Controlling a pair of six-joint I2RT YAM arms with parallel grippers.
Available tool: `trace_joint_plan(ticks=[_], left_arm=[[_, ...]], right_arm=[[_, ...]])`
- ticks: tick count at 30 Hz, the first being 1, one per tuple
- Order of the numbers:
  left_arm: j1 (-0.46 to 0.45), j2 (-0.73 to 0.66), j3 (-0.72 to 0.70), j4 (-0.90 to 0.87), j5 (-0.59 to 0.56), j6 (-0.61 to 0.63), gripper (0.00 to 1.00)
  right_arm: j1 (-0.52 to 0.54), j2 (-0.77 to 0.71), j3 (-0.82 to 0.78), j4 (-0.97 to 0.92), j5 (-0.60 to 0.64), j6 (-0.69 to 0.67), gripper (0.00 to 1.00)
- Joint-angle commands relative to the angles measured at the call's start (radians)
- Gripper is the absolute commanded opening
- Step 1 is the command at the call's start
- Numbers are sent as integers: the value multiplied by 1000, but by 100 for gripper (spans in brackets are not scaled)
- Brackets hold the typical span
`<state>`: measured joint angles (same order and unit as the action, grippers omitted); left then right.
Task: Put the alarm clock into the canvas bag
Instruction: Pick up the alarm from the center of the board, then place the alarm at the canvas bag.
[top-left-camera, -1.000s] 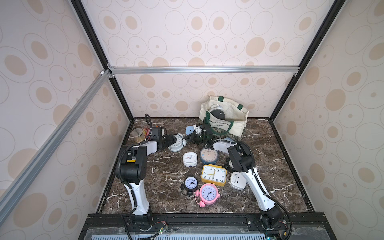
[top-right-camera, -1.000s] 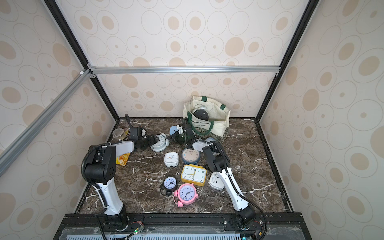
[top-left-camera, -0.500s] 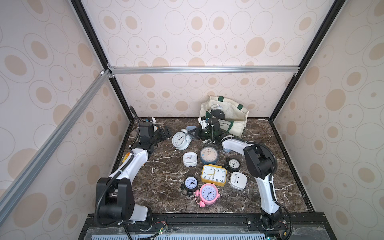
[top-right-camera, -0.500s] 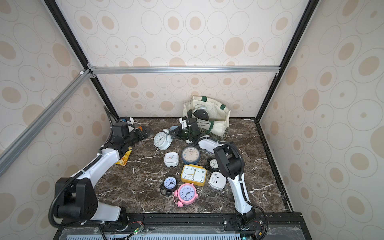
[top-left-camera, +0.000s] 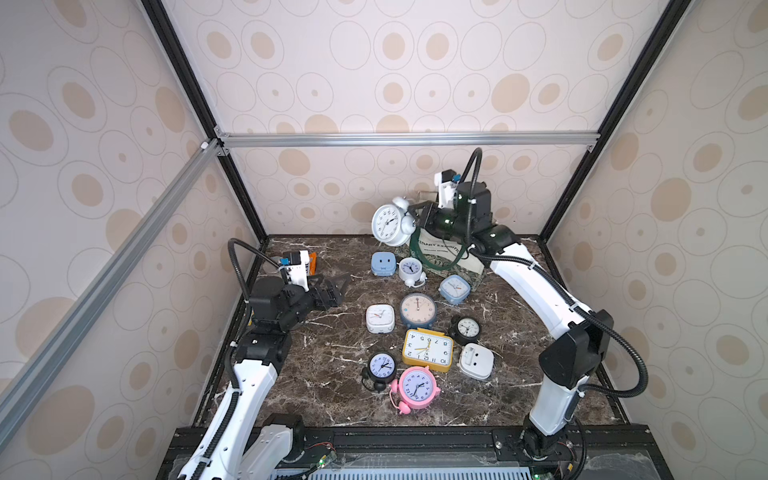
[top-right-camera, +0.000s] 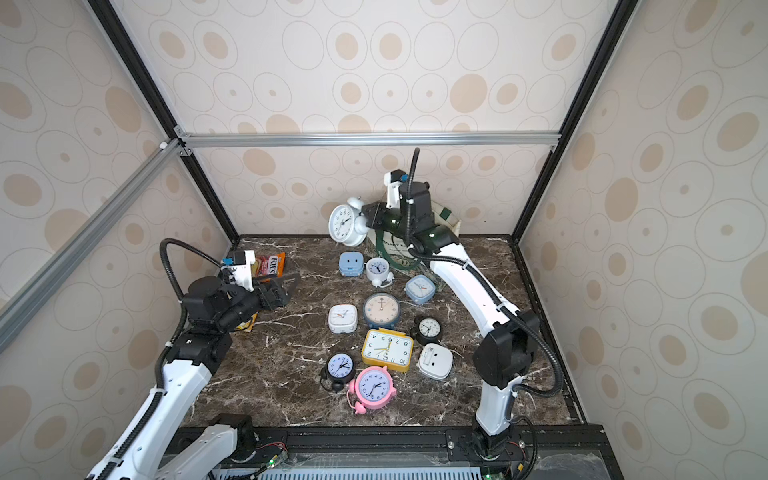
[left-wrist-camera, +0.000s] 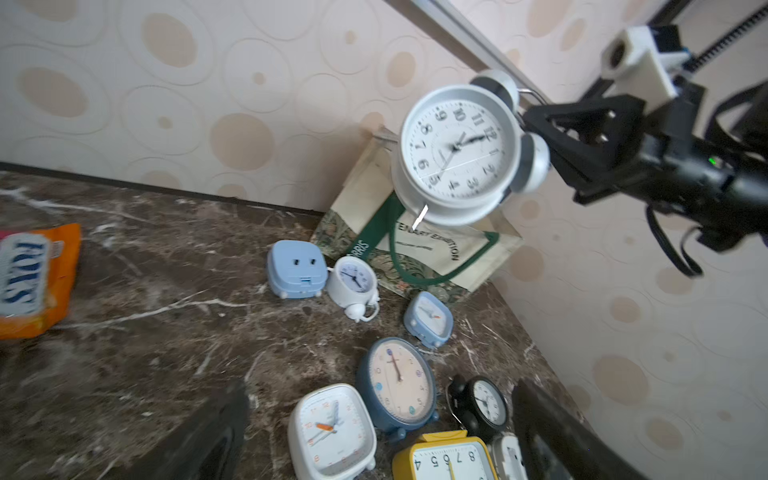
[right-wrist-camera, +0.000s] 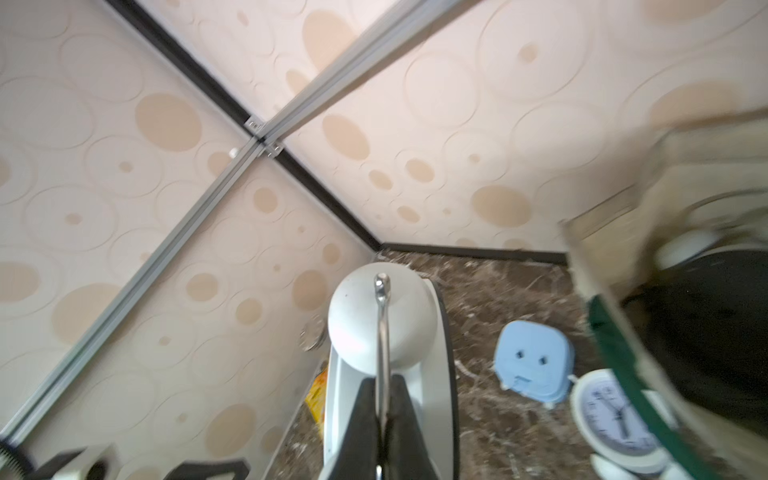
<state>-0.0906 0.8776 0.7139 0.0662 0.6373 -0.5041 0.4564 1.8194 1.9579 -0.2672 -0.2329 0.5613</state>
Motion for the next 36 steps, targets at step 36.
trace_joint_plan(ticks=[36], left_arm=[[-132, -106, -301, 455, 207, -151, 98]], right_arm=[[-31, 524, 497, -242, 1096, -380, 0]])
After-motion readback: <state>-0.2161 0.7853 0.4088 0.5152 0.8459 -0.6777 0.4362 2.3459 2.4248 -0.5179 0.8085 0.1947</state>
